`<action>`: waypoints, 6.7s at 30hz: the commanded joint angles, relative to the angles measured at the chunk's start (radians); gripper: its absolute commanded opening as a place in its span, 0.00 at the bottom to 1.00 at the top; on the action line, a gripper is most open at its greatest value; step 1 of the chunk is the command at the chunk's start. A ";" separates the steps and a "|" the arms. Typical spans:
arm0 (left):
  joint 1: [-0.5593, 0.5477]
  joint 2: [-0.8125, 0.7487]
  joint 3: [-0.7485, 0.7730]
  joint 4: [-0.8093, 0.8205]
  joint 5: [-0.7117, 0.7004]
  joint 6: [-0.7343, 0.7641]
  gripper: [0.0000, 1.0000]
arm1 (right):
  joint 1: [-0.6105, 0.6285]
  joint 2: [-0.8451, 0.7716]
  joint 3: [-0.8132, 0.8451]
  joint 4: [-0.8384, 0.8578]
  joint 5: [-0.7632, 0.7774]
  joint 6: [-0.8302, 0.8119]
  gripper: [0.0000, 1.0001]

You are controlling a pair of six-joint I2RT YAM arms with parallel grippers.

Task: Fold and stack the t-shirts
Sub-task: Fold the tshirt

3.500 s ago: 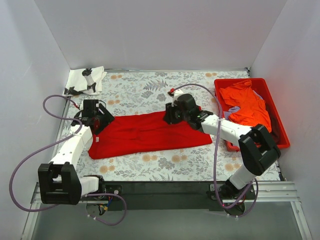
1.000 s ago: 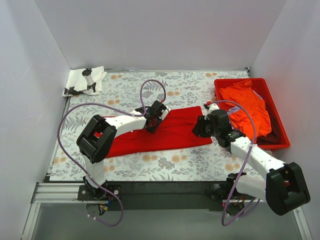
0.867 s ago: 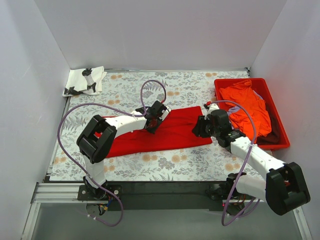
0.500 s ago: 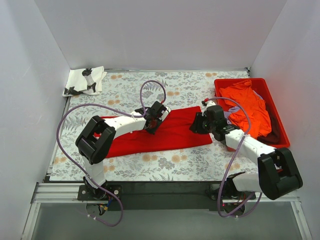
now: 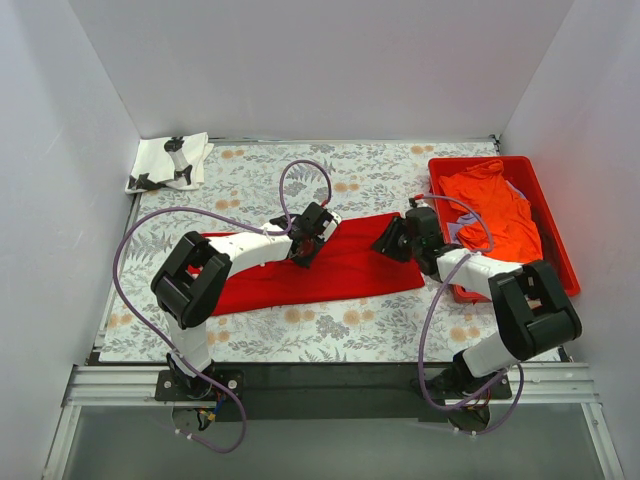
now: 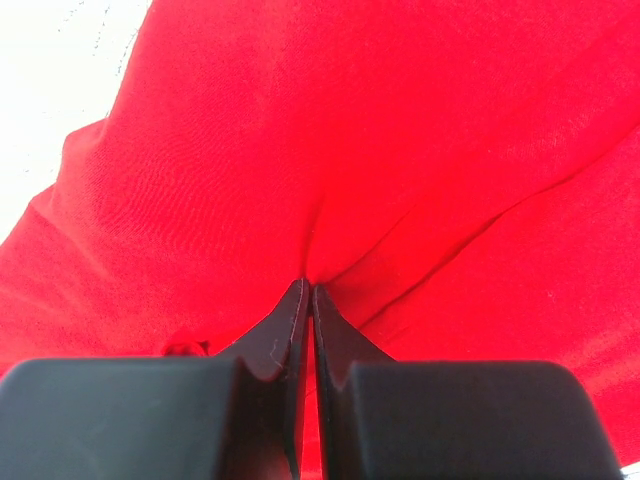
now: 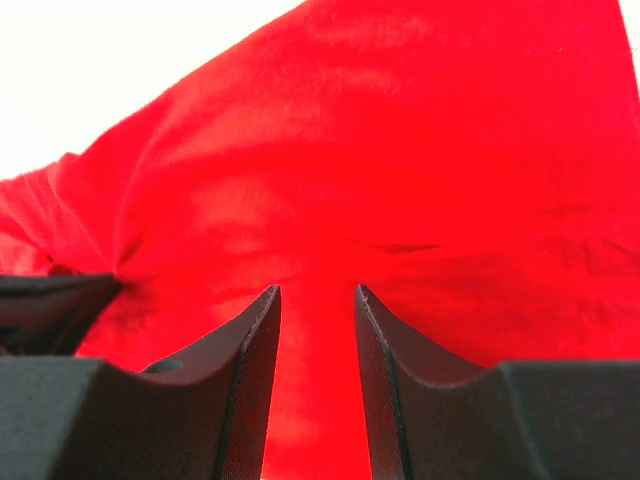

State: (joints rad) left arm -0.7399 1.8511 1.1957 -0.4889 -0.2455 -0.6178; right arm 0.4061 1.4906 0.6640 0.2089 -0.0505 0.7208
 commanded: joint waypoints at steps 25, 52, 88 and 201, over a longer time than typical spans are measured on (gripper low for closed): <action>-0.007 -0.066 -0.036 0.050 -0.031 -0.002 0.00 | -0.024 0.169 0.009 0.274 -0.011 0.235 0.40; -0.007 -0.056 -0.033 0.049 -0.055 -0.007 0.00 | -0.024 0.221 -0.046 0.411 -0.040 0.342 0.24; -0.007 -0.130 0.056 0.019 -0.095 -0.131 0.54 | -0.047 0.022 -0.103 0.267 -0.103 0.145 0.29; 0.487 -0.694 -0.298 -0.129 0.169 -0.648 0.84 | 0.281 0.446 0.792 -0.320 -0.334 -0.560 0.38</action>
State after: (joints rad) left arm -0.2462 1.2842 0.9619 -0.6167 -0.1295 -1.2495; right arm 0.6949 1.8954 1.3926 -0.2417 -0.3531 0.1738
